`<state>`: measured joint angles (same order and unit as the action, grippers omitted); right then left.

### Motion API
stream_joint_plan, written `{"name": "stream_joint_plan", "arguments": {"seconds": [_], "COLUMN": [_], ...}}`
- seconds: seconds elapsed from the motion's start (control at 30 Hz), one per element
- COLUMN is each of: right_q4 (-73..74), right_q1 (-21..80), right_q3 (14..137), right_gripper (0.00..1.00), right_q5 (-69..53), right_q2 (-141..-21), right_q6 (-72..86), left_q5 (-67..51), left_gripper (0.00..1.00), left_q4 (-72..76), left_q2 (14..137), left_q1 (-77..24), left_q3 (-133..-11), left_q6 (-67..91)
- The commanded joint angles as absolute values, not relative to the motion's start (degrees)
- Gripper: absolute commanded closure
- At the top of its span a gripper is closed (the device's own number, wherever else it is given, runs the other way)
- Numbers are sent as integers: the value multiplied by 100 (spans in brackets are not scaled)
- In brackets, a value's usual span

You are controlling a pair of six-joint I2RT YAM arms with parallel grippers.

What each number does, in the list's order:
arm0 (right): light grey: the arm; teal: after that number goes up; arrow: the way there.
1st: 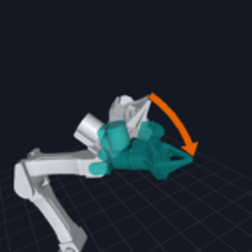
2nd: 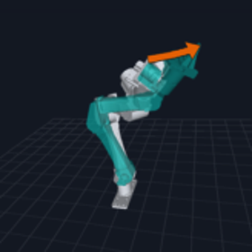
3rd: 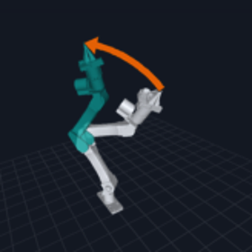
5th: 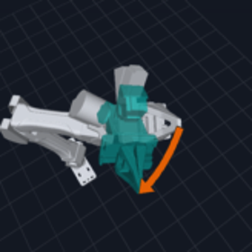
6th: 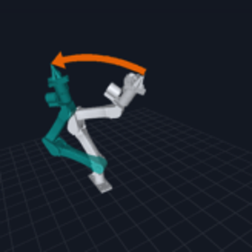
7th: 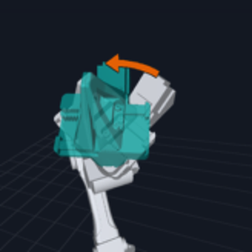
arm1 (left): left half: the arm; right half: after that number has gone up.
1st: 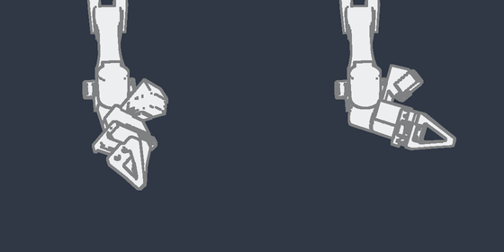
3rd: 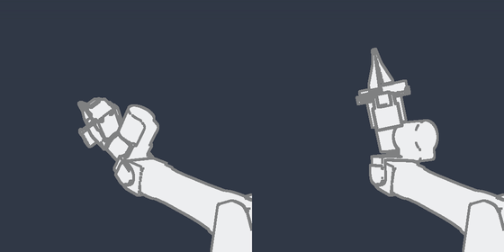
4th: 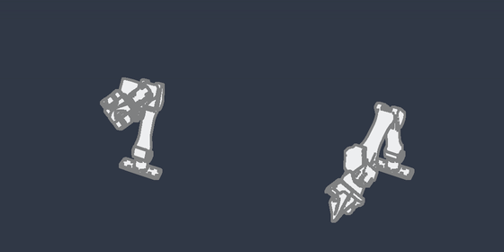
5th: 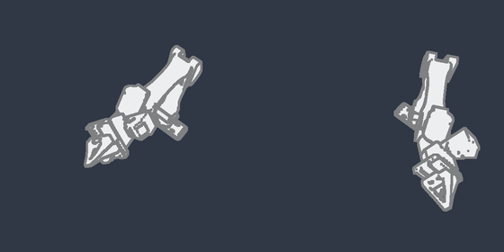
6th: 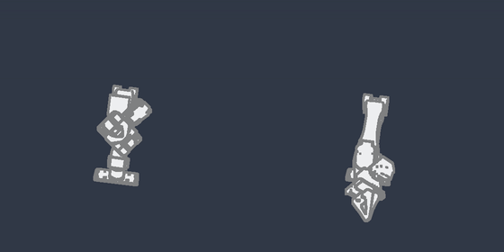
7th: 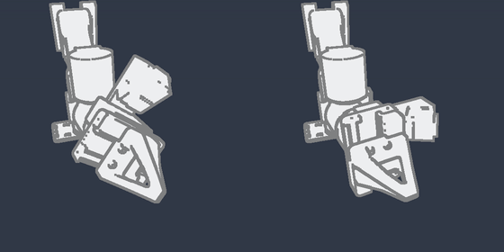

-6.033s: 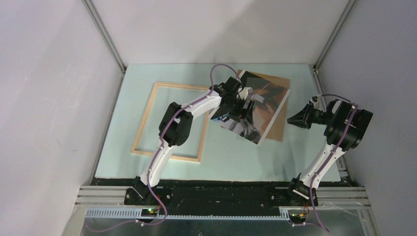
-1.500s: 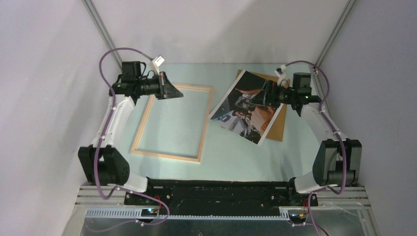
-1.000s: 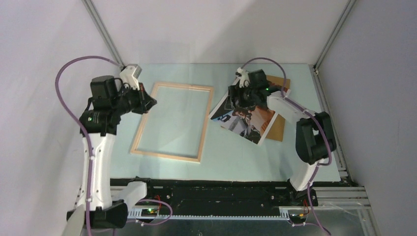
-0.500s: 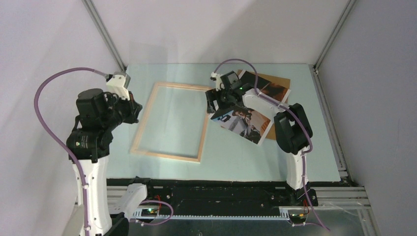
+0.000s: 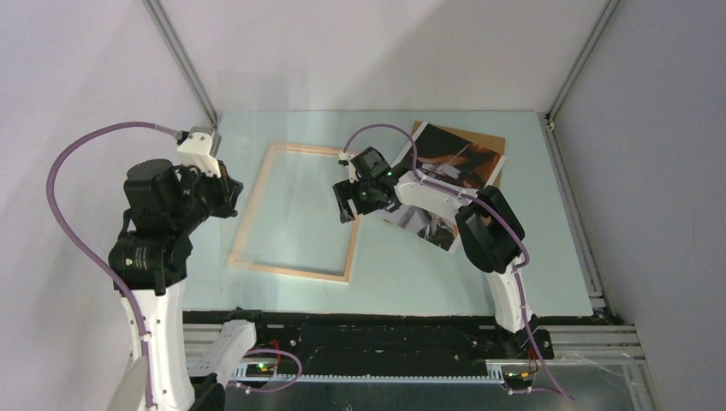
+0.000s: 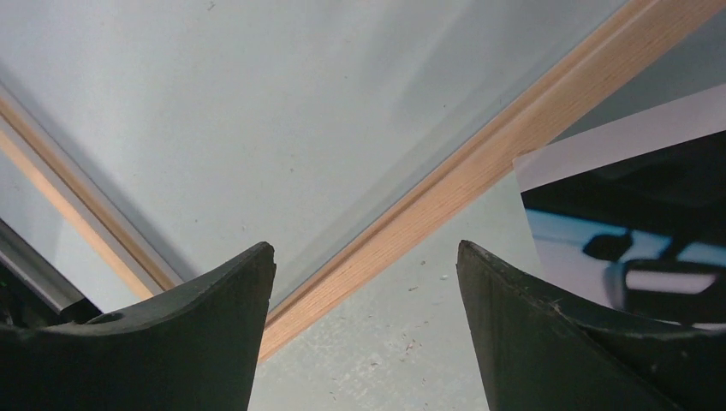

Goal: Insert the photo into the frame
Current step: Move the photo frame to the center of the board.

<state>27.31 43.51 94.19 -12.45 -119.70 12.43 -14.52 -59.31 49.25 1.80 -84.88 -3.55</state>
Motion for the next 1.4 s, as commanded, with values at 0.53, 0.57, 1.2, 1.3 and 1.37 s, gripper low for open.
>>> {"name": "stream_joint_plan", "arguments": {"seconds": [0.53,0.57,1.2,1.3,1.37], "right_q4": [2601,2597,2341,2278,2206], "right_q1": [4710,4702,3884,3760,3694], "right_q3": [9198,9170,8447,8243,8123], "right_gripper": [31,34,61,63,64], "right_q5": [-223,-177,190,92,-75], "right_q2": [-12464,-12441,-11782,-11638,-11517], "right_q6": [1350,1313,712,573,522], "left_q5": [-1831,-1840,-3055,-3347,-3522], "left_gripper": [100,100,100,100,100], "left_q4": [-5692,-5692,-5541,-5382,-5256], "left_q2": [4615,4610,5111,5336,5487], "left_q1": [211,206,209,209,205], "left_q3": [-8794,-8787,-8687,-8620,-8566], "left_q6": [-382,-389,202,515,737]}}
